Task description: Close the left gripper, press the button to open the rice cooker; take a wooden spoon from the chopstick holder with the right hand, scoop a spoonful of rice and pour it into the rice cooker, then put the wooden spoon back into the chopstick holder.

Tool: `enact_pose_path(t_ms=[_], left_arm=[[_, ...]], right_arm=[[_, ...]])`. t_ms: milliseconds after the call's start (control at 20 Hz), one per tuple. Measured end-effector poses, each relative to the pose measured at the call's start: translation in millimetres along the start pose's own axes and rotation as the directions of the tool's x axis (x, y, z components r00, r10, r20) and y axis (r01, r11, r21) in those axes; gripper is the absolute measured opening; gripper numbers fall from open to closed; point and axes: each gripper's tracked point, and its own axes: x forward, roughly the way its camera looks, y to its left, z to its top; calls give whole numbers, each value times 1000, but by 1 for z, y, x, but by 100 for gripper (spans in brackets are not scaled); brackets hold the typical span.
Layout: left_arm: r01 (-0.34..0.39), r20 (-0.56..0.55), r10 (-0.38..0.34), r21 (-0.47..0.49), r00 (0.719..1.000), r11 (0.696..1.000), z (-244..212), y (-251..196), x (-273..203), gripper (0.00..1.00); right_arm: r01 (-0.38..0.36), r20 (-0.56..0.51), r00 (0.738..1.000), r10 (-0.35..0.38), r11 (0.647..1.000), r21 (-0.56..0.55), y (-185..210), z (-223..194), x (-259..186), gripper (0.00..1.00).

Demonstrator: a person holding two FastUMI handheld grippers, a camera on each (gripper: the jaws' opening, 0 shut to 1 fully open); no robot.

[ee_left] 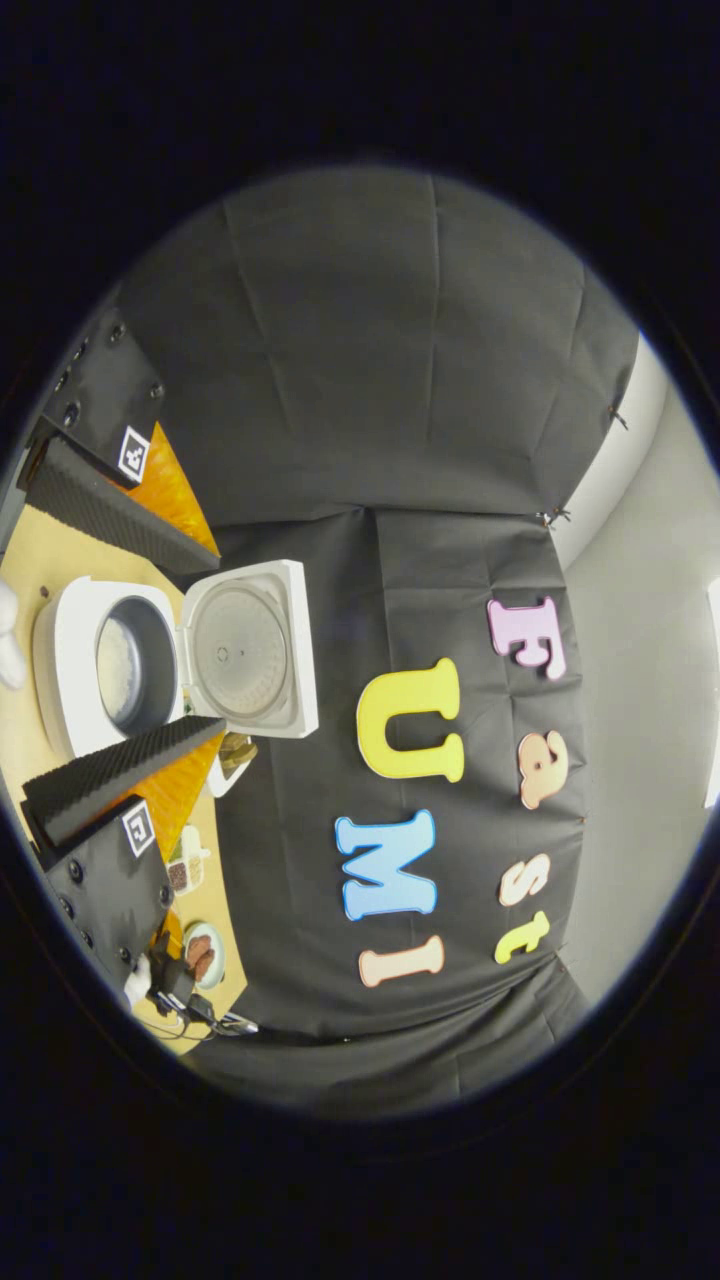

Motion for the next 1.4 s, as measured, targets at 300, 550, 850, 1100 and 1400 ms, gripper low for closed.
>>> enact_pose_path(t_ms=[300,550,850,1100,1400], left_arm=[[6,14,-6,14,1000,1000,7,-6,-6,99],[17,12,-17,2,1000,1000,7,-11,-10,99],[18,18,-18,-1,1000,1000,6,-6,-14,99],[-3,16,3,-25,1000,1000,2,9,-19,99],[-59,20,60,-31,998,998,-3,38,-30,99]], right_arm=[[-47,68,997,39,993,111,8,34,-14,15],[-65,91,994,54,989,129,17,52,-30,15],[-105,116,988,99,993,52,73,69,-52,15],[-137,83,988,133,990,33,138,52,-61,15],[-209,11,978,209,978,-9,222,-1,-53,15]])
